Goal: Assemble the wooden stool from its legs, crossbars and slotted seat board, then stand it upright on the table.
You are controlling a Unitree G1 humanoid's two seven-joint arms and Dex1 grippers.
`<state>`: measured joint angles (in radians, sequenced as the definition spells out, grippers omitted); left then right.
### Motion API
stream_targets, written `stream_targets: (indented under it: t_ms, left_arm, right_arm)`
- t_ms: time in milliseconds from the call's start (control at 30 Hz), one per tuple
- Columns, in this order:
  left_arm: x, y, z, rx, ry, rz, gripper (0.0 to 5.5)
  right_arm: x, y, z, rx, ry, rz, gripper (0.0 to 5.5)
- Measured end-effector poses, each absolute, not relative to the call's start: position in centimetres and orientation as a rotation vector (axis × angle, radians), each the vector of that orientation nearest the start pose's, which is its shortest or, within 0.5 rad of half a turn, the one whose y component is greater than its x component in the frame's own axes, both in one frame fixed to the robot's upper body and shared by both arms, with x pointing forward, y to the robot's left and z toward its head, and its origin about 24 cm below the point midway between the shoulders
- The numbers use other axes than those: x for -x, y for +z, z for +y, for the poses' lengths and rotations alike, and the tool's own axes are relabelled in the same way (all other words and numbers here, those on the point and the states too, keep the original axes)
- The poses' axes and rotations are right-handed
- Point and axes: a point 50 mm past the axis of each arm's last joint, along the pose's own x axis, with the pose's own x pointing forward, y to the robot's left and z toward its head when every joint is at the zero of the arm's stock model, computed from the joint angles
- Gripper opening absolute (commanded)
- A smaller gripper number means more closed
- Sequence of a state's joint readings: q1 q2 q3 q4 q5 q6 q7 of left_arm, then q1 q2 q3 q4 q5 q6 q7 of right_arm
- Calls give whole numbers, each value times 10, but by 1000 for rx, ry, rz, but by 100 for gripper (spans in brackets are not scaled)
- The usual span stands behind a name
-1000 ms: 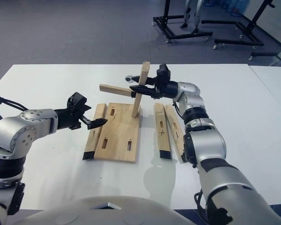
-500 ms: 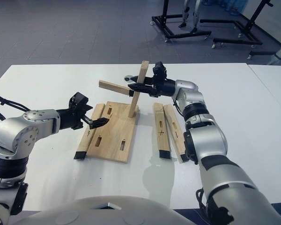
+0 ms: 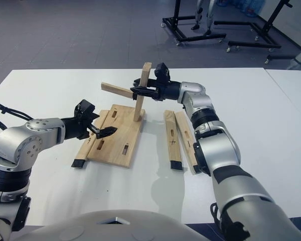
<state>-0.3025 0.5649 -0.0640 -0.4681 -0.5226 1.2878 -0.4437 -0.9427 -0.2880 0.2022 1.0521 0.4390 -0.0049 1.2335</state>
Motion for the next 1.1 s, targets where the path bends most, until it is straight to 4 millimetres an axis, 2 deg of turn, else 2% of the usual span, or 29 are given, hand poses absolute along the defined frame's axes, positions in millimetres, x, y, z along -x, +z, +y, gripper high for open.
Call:
stream_targets:
  t_ms: [33,67,100,167,400,433,533,600,667,800,867,967,1000,1100]
  left_arm:
    - [-247,113,161,-127,-693,671,540]
    - [-246,111,161,-124,-687,673,540]
    - [-244,108,163,-124,-674,680,540]
    - [-244,106,163,-128,-662,680,540]
    - [-243,107,162,-132,-663,672,540]
    - [-243,107,162,-131,-663,672,540]
    - [-244,107,162,-133,-661,661,540]
    - [-249,111,170,-197,-629,624,540]
    - [-253,121,177,-280,-627,570,540]
    - [-267,165,193,-537,-641,387,540]
    - [-269,177,198,-656,-666,339,540]
    - [-264,158,200,-719,-714,367,540]
    - [-259,143,201,-716,-730,406,540]
    - [-251,113,208,-753,-714,470,540]
  right_arm:
    - [-366,102,-119,23,1263,215,279]
    - [-356,70,-124,79,1231,375,296]
    - [-338,33,-131,22,1190,484,309]
    - [-338,33,-128,-4,1187,510,341]
    - [-343,42,-135,-215,1128,505,467]
    - [-344,44,-136,-211,1124,500,467]
    - [-348,62,-148,-142,1146,456,467]
    - [-351,89,-161,-44,1180,393,467]
    - [-345,96,-167,15,1189,366,467]
    - [-327,120,-182,86,1124,292,467]
    - [-321,140,-197,84,997,247,467]
    - [-317,165,-219,30,729,210,467]
    - [-315,176,-228,-8,611,183,467]
    - [-312,193,-235,-84,390,117,467]
